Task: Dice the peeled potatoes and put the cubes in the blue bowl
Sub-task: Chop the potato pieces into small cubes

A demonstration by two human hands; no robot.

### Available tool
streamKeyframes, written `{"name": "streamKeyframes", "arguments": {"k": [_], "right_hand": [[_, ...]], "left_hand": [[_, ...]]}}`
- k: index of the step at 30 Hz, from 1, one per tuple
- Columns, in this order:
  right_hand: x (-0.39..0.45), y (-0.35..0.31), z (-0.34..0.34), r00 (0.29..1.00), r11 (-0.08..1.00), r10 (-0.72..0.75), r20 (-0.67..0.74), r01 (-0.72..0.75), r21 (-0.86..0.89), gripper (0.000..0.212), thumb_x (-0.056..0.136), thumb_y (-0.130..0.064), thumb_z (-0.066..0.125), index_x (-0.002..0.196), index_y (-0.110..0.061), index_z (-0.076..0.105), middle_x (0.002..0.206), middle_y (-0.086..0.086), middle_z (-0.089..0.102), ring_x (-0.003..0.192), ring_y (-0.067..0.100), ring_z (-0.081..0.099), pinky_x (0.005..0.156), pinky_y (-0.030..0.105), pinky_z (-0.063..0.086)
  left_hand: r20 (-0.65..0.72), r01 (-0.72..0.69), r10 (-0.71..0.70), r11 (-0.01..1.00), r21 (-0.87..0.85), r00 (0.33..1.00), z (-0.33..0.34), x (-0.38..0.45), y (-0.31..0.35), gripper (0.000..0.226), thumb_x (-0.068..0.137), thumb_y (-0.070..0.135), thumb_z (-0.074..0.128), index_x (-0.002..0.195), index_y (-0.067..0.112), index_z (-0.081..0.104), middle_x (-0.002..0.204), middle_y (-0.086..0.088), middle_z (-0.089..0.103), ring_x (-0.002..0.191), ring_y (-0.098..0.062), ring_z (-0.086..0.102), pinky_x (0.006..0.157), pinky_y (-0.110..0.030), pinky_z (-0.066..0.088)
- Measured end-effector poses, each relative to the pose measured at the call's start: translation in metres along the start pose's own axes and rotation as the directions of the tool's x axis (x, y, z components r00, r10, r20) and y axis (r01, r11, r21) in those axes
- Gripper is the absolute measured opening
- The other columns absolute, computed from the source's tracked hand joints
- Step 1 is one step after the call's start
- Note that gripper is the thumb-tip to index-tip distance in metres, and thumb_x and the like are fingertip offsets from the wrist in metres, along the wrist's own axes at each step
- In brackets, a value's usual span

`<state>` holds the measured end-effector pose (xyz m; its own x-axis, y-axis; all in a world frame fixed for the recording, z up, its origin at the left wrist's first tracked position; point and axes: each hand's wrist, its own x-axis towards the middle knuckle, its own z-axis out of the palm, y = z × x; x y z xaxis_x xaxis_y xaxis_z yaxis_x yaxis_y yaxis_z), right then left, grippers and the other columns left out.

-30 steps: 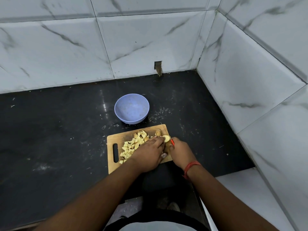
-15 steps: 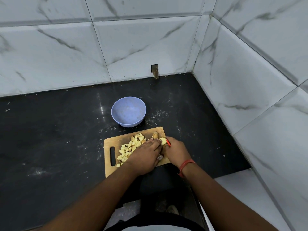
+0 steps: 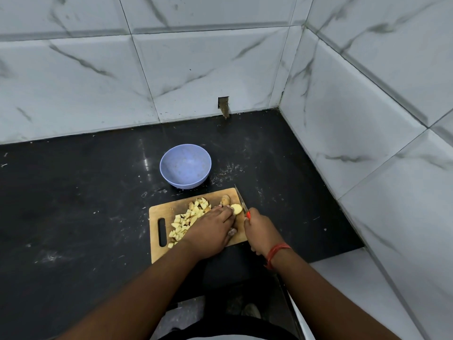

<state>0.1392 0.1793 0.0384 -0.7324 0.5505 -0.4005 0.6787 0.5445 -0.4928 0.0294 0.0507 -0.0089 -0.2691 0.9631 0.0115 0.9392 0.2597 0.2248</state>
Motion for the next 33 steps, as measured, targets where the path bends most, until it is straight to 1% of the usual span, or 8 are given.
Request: {"name": "streamKeyframes", "arguments": {"k": [3, 6, 10, 15, 21, 25, 31, 33], "right_hand": [[-0.007, 0.0, 0.003, 0.999, 0.996, 0.039, 0.027, -0.037, -0.082, 0.016, 0.1, -0.022, 0.031, 0.107, -0.012, 0.042, 0.092, 0.014, 0.063, 0.075, 0.029, 0.067, 0.065, 0.043, 0.058], [-0.011, 0.001, 0.006, 0.996, 0.985, 0.071, 0.056, -0.062, -0.161, 0.016, 0.1, -0.017, 0.031, 0.109, -0.011, 0.042, 0.1, 0.016, 0.064, 0.083, 0.032, 0.067, 0.07, 0.041, 0.057], [-0.016, 0.002, 0.007, 0.992, 0.974, 0.094, 0.089, -0.073, -0.214, 0.019, 0.098, -0.012, 0.033, 0.114, -0.007, 0.043, 0.107, 0.017, 0.063, 0.09, 0.032, 0.066, 0.072, 0.039, 0.054], [-0.018, 0.001, 0.009, 0.996, 0.96, 0.076, 0.046, -0.061, -0.274, 0.022, 0.095, -0.006, 0.034, 0.115, -0.006, 0.043, 0.108, 0.016, 0.064, 0.095, 0.03, 0.065, 0.078, 0.037, 0.051], [-0.02, -0.002, 0.011, 0.988, 0.951, 0.126, 0.087, -0.095, -0.294, 0.027, 0.094, -0.003, 0.035, 0.12, -0.005, 0.043, 0.115, 0.017, 0.062, 0.103, 0.03, 0.063, 0.081, 0.035, 0.049], [-0.018, -0.008, 0.01, 0.97, 0.952, 0.2, 0.136, -0.159, -0.262, 0.029, 0.095, -0.003, 0.036, 0.124, -0.006, 0.041, 0.116, 0.018, 0.061, 0.101, 0.03, 0.065, 0.077, 0.037, 0.051], [-0.008, -0.02, 0.015, 0.922, 0.932, 0.346, 0.177, -0.315, -0.178, 0.037, 0.096, -0.007, 0.035, 0.134, -0.009, 0.036, 0.124, 0.02, 0.056, 0.111, 0.034, 0.06, 0.082, 0.039, 0.047], [-0.009, -0.022, 0.013, 0.935, 0.944, 0.304, 0.18, -0.27, -0.191, 0.039, 0.097, -0.01, 0.037, 0.136, -0.008, 0.036, 0.125, 0.02, 0.055, 0.112, 0.034, 0.058, 0.088, 0.041, 0.047]], "left_hand": [[-0.007, -0.016, 0.016, 0.999, 0.028, 1.0, 0.003, 0.001, -0.003, 0.061, 0.101, 0.042, 0.024, 0.141, 0.006, 0.053, 0.146, -0.008, 0.049, 0.14, -0.024, 0.043, 0.12, -0.026, 0.006], [-0.014, -0.029, 0.029, 0.999, 0.044, 0.999, 0.006, 0.001, -0.004, 0.065, 0.101, 0.043, 0.019, 0.141, 0.007, 0.055, 0.146, -0.009, 0.05, 0.14, -0.025, 0.043, 0.121, -0.029, 0.01], [-0.017, -0.021, 0.021, 0.999, 0.03, 1.0, 0.008, 0.001, -0.005, 0.052, 0.106, 0.037, 0.033, 0.143, 0.006, 0.053, 0.148, -0.009, 0.047, 0.142, -0.025, 0.04, 0.122, -0.028, 0.007], [-0.008, -0.009, 0.009, 1.0, 0.016, 1.0, 0.008, 0.001, -0.003, 0.05, 0.106, 0.036, 0.035, 0.144, 0.006, 0.05, 0.15, -0.009, 0.044, 0.144, -0.025, 0.037, 0.123, -0.03, 0.007], [0.001, 0.0, 0.0, 1.0, 0.014, 1.0, 0.009, 0.002, -0.003, 0.05, 0.106, 0.035, 0.037, 0.143, 0.006, 0.051, 0.148, -0.009, 0.046, 0.142, -0.026, 0.038, 0.123, -0.03, 0.008], [0.006, 0.002, -0.002, 1.0, 0.029, 1.0, 0.011, 0.002, -0.003, 0.051, 0.105, 0.035, 0.035, 0.144, 0.005, 0.05, 0.146, -0.01, 0.046, 0.141, -0.026, 0.039, 0.124, -0.03, 0.009], [0.004, 0.006, -0.006, 1.0, 0.02, 1.0, 0.011, 0.003, -0.001, 0.049, 0.105, 0.032, 0.04, 0.143, 0.004, 0.051, 0.145, -0.01, 0.047, 0.14, -0.027, 0.041, 0.125, -0.033, 0.012], [0.014, 0.013, -0.014, 1.0, 0.012, 1.0, 0.011, 0.003, -0.001, 0.049, 0.105, 0.032, 0.041, 0.143, 0.003, 0.05, 0.144, -0.01, 0.047, 0.139, -0.028, 0.042, 0.126, -0.036, 0.016]]}}
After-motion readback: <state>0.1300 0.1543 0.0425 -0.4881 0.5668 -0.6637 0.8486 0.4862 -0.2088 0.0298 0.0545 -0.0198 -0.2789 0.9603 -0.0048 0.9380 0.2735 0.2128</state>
